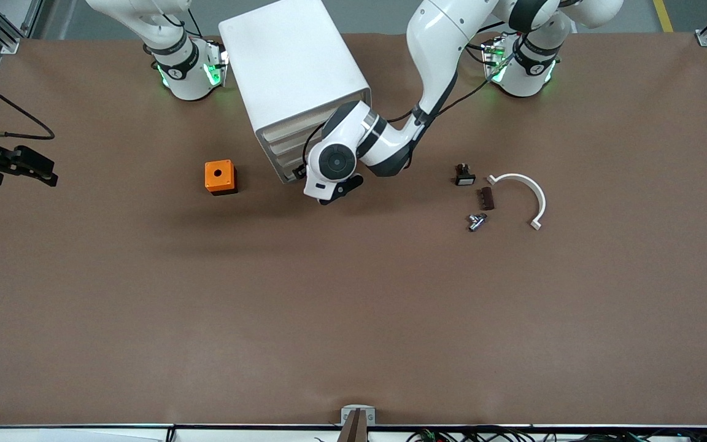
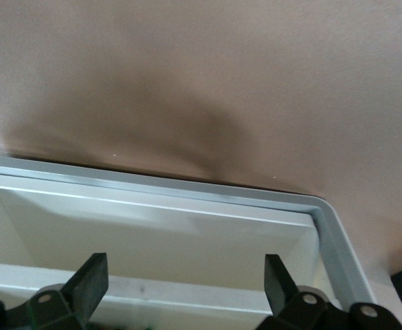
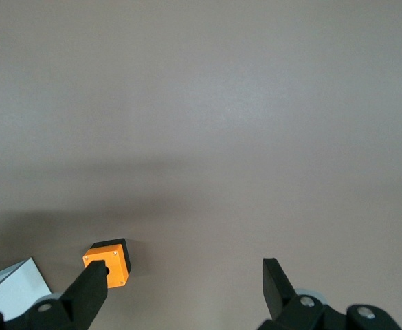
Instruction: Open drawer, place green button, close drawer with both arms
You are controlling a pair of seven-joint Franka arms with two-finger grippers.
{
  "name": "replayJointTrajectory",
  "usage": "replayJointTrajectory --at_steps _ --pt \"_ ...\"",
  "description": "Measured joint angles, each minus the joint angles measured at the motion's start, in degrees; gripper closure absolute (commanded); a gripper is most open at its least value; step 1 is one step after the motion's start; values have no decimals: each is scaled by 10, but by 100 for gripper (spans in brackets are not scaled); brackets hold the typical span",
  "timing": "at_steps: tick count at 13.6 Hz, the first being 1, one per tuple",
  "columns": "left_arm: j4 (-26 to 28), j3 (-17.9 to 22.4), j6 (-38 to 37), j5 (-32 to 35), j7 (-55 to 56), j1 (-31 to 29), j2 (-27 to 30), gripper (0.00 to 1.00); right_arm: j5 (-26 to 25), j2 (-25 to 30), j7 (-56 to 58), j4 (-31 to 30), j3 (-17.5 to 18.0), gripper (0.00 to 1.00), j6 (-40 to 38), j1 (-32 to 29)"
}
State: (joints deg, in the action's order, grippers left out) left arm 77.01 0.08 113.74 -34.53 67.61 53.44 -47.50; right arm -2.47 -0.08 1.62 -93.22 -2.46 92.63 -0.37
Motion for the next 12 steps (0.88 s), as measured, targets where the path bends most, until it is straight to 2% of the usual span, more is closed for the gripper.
replayJointTrajectory --at_steps 3,7,12 --pt "-3 6 3 4 0 -19 21 1 0 13 0 -10 1 0 0 0" --pt "-5 12 -7 59 0 -64 81 1 0 19 0 -12 1 0 1 0" --pt "-7 14 -110 127 -26 -132 184 1 0 38 0 -36 2 0 1 0"
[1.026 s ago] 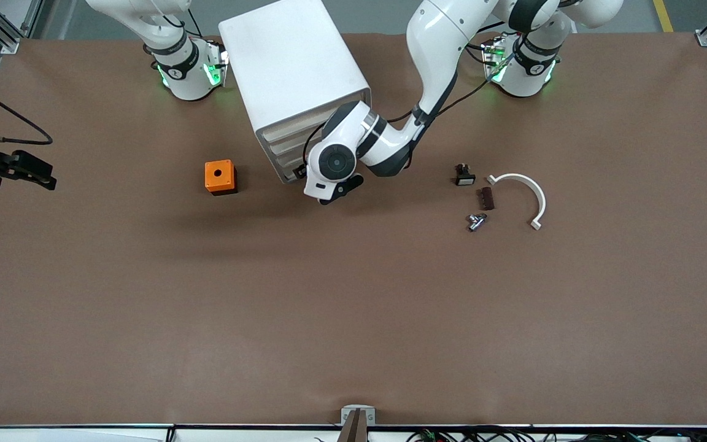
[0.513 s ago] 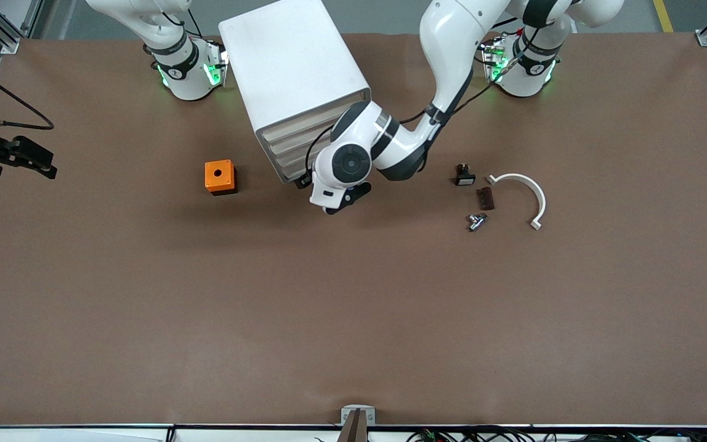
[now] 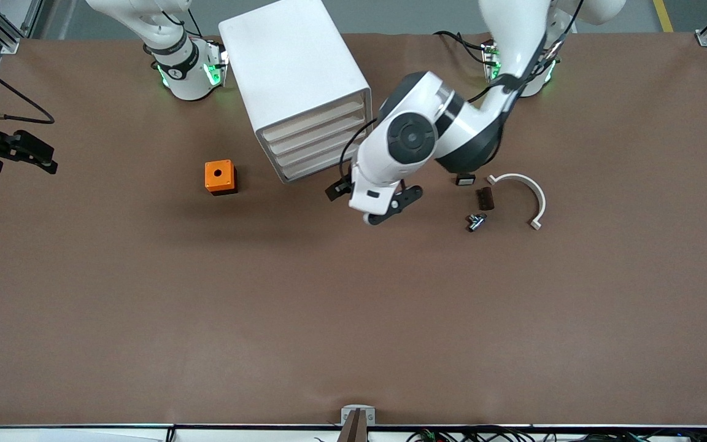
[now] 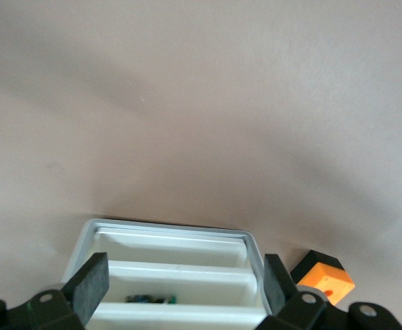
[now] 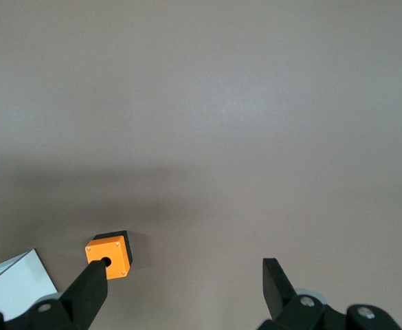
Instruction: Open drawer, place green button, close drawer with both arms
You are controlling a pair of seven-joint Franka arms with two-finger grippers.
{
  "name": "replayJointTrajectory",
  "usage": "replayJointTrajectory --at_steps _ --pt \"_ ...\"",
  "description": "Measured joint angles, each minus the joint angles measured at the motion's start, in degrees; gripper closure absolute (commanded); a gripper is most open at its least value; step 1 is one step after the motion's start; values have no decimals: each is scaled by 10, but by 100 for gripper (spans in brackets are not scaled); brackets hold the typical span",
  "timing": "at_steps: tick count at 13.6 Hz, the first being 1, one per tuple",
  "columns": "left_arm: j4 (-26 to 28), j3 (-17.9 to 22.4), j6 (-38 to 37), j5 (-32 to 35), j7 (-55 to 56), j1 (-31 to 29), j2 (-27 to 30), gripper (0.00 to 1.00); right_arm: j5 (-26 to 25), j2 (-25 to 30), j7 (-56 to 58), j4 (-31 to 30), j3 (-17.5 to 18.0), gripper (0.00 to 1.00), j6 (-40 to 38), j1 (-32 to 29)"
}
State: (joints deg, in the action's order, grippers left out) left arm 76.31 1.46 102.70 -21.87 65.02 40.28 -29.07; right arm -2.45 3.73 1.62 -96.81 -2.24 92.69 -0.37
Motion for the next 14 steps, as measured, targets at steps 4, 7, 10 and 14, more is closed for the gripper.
replayJointTrajectory --at_steps 4,7,10,14 --pt "0 2 -105 3 -114 -76 77 1 0 12 0 -10 1 0 1 0" --pt "1 3 -185 20 -202 -131 127 1 0 18 0 -11 0 0 5 0" --pt "3 3 -258 43 -285 -173 161 1 0 35 0 -12 0 0 5 0" --pt "5 2 -316 100 -384 -221 190 1 0 39 0 -16 0 0 9 -1"
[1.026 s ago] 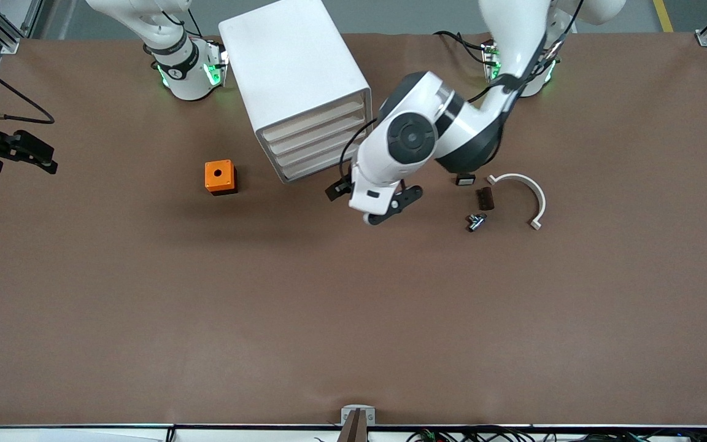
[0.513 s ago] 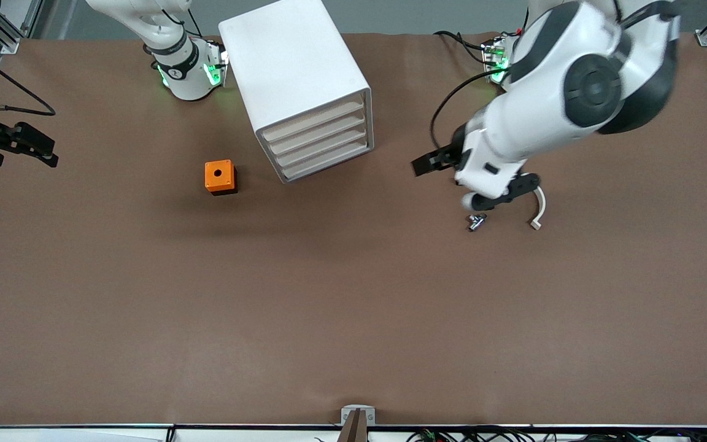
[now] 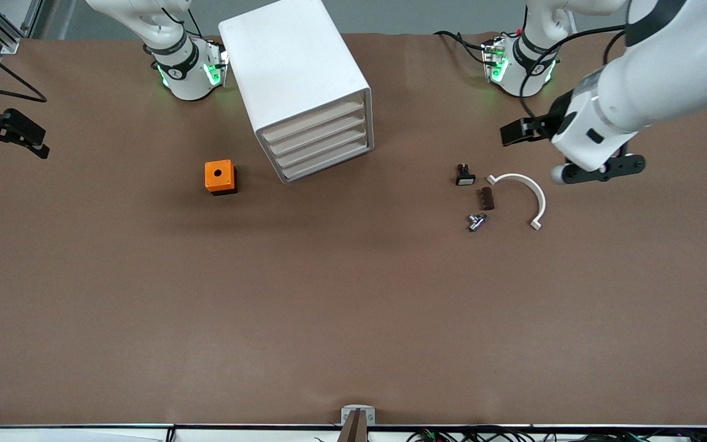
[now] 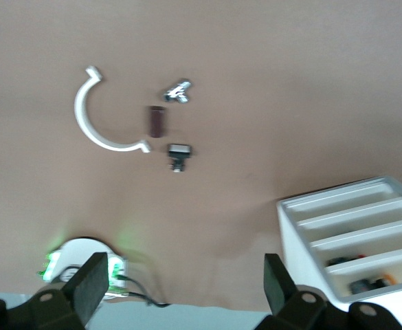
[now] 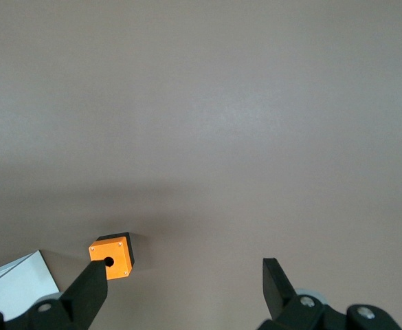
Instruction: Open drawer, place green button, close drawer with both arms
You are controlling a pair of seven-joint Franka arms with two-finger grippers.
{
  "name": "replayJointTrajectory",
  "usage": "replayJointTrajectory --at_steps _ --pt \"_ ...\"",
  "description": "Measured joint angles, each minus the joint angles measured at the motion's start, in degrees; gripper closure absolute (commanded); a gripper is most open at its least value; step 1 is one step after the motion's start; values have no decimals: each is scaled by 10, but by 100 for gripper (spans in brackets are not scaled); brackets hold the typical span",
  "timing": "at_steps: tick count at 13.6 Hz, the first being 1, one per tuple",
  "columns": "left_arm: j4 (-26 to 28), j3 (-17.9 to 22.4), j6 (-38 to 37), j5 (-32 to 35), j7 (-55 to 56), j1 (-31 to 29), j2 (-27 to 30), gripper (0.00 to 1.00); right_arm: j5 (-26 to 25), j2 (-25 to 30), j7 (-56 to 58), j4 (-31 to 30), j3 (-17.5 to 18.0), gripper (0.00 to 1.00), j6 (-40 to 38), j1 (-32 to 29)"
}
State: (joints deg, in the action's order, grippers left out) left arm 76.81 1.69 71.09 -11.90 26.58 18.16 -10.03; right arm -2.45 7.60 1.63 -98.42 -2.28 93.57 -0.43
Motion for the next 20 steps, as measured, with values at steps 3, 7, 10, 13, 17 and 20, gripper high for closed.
replayJointTrajectory --at_steps 3,7,10,13,17,20 --pt "2 0 -18 24 -58 -45 15 1 0 0 0 -4 0 0 3 0" --pt "5 1 -26 42 -121 -103 25 1 0 0 0 -8 0 0 3 0" --pt "17 0 -26 59 -134 -121 25 1 0 0 0 -10 0 0 5 0" --pt "20 0 -26 80 -163 -129 25 1 8 0 0 -10 0 0 9 -1" --pt "23 1 -23 84 -199 -161 25 1 27 0 0 -10 -2 0 10 -1" --pt "34 0 4 84 -211 -163 25 1 29 0 0 -10 -2 0 10 -1"
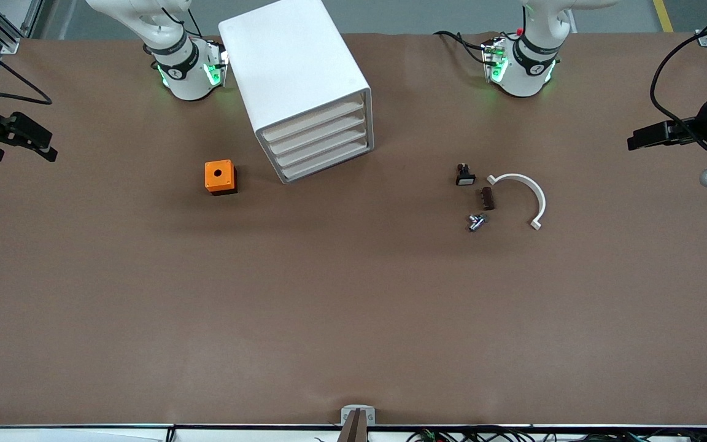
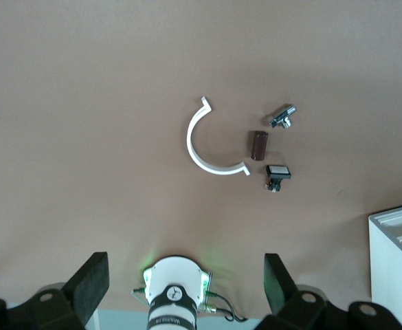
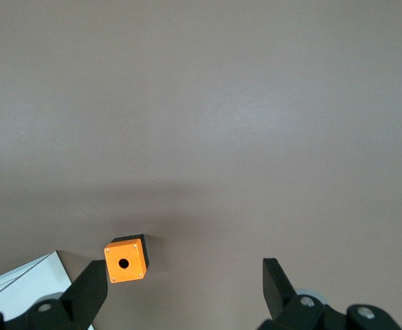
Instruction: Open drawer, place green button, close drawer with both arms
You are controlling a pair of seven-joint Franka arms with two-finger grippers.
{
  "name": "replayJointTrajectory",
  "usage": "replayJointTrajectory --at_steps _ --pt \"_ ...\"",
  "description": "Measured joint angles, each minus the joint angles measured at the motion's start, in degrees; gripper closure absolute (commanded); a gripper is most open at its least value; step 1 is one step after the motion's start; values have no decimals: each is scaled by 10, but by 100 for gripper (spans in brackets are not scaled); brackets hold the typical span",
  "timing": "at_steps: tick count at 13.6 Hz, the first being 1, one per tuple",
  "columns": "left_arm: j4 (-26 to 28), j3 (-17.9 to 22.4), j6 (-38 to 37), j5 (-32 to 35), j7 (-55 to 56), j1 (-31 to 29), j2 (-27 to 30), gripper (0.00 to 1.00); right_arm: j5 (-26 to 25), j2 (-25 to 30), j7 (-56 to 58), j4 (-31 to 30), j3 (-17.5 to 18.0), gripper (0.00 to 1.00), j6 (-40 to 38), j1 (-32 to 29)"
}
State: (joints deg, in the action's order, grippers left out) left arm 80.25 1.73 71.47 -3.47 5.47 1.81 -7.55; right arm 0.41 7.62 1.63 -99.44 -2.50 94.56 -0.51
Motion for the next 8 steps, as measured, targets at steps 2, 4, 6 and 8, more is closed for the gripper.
replayJointTrajectory --at_steps 2,4,6,8 --pt "23 0 38 0 -12 0 3 1 1 0 0 0 0 0 0 0" --pt "75 0 98 0 -14 0 25 1 1 0 0 0 0 0 0 0" --pt "141 0 157 0 -15 0 64 1 1 0 0 0 0 0 0 0" --pt "197 -1 200 4 -15 0 104 1 2 0 0 0 0 0 0 0"
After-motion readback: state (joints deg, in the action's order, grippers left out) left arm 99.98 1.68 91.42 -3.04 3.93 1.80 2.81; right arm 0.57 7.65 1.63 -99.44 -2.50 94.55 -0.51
